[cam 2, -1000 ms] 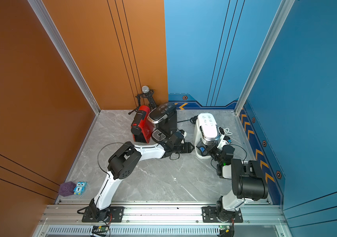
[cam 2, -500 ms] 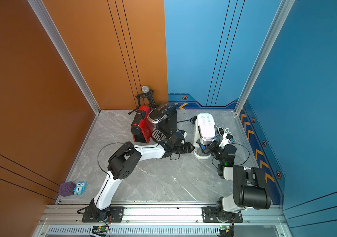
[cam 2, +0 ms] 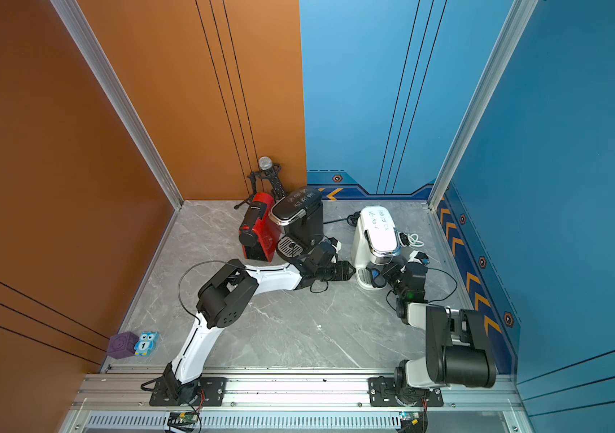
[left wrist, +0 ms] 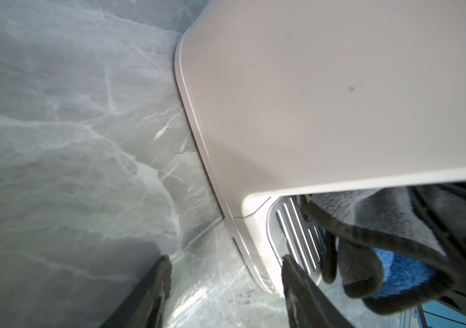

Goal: Wipe the surface of a coffee machine
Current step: Wipe the dirt from the surface of the coffee machine.

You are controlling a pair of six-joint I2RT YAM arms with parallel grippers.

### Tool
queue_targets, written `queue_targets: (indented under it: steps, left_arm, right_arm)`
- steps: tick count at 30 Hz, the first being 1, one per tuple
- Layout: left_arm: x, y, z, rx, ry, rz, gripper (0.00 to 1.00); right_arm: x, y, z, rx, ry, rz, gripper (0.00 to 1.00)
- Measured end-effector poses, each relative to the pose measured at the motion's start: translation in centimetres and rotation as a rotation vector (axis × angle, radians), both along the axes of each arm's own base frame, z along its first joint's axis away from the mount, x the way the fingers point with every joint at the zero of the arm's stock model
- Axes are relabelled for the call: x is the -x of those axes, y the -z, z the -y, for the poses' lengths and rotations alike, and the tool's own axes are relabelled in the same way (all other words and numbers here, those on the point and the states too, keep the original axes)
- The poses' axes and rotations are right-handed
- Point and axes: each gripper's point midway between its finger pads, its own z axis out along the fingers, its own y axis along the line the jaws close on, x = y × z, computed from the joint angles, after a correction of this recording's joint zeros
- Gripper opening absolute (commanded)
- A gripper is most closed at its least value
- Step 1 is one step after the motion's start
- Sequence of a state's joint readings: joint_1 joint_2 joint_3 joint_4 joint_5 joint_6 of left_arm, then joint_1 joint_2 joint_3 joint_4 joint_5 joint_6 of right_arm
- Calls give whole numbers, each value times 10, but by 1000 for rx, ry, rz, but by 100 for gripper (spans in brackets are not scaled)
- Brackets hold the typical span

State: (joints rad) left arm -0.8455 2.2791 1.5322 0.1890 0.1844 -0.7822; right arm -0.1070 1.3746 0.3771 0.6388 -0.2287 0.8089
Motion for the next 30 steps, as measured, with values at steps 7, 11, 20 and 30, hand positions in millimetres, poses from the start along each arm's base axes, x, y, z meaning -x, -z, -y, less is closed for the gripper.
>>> queue_targets:
  steps: [7,11,20,30]
  left_arm:
    - [0,0,0,0,1,0,64]
    - [0,0,0,0,1,0,64]
    - [1,0,0,-3,6,5,64]
    - [5,0,0,-7,14,7,64]
  right_arm:
    - [21,-28,19,106,68,-4,0]
    - [23,-36,9,70,23,15,0]
    - [15,-21,-24,-192,-111,63,0]
    - [21,-40,-45,-385,-200,146,0]
